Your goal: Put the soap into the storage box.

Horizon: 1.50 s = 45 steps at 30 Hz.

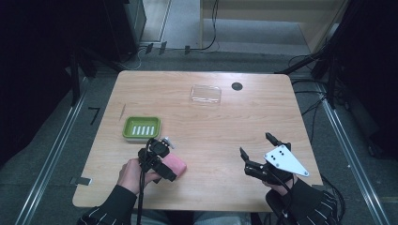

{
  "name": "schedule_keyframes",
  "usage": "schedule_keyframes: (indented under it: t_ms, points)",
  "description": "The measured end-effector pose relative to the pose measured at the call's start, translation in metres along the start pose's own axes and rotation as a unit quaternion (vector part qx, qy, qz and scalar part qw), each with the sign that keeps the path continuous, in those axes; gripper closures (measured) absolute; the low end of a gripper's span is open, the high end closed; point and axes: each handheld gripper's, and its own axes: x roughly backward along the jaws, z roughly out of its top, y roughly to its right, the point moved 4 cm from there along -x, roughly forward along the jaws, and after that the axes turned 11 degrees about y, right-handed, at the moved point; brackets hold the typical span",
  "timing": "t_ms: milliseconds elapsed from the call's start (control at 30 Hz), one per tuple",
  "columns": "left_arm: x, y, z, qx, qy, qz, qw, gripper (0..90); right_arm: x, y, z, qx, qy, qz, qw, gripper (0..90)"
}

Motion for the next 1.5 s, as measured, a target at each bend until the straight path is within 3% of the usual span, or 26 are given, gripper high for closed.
schedule_keyframes:
  t_ms: [633,1033,1233,1500]
  points:
    - [-0.02,0.007,0.021,-0.012,-0.016,0.004,0.9998,5.0,-0.001,-0.001,0.0,0.001,0.001,0.001,1.0,13.2]
    - [-0.027,0.004,0.023,0.0,-0.016,0.008,0.9998,12.8,-0.001,-0.001,0.0,0.001,0.001,0.001,1.0,13.2]
    - [-0.033,0.006,0.025,-0.008,-0.024,0.024,0.9994,12.4,-0.001,-0.001,0.0,0.002,0.001,0.001,1.0,13.2]
    - [-0.037,0.006,0.024,-0.002,-0.028,0.026,0.9993,12.5,-0.001,-0.001,0.0,0.001,0.001,0.001,1.0,13.2]
